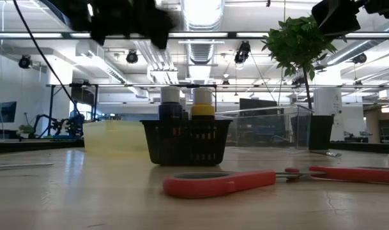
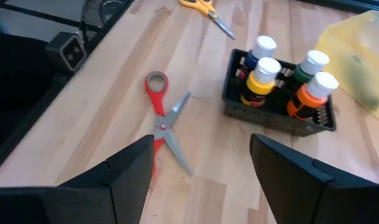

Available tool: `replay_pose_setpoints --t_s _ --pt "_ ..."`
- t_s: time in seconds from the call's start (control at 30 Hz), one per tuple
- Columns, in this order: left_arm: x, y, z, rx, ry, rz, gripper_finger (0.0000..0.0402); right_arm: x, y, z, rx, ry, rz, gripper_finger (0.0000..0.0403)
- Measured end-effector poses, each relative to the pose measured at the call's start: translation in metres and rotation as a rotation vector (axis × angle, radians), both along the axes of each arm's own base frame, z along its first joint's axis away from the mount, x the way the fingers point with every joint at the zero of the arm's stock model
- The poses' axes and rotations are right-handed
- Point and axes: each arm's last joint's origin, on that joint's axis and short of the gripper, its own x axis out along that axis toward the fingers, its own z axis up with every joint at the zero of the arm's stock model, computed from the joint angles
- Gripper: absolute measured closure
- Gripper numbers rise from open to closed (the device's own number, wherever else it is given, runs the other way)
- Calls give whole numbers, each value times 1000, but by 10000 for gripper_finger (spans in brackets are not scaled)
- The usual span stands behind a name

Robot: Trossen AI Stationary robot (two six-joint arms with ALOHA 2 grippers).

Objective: Pick & Place Paint Supplies
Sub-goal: Put the black eyeshadow brush into the yellow bin

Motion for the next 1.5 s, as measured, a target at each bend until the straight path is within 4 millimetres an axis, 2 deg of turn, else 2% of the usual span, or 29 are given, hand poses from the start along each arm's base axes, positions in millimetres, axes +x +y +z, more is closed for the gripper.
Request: replay_pose_setpoints --t_s 0.13,0.23,0.33,0.47,0.53,0.63,0.77,1.0,1.1,1.27,1.5 --pt "-9 -68 31 177 -304 -469 231 0 0 0 -16 0 2 140" --pt "-26 -119 46 317 -504 -589 231 0 -1 0 -62 -7 32 140" --pt "-44 -162 47 500 -532 -444 231 0 -1 3 -120 5 65 140" --pt "-70 -209 33 839 -319 -10 231 2 -1 17 -130 55 47 140" --pt "-82 -227 29 899 -250 159 231 3 -2 23 -140 124 15 140" --pt "-98 -248 31 939 -282 225 231 10 -2 26 -220 280 -18 140" --pt "-114 -260 41 893 -363 215 231 24 -1 18 -424 536 -24 140" --pt "-113 -258 38 910 -321 271 231 47 8 -14 -855 944 73 140" --pt "-113 -257 38 887 -301 297 231 55 13 -32 -920 1007 164 140" --pt "-113 -257 37 878 -288 298 231 58 14 -61 -990 1088 274 140" --pt "-113 -257 35 878 -277 294 231 54 12 -89 -1026 1067 397 140"
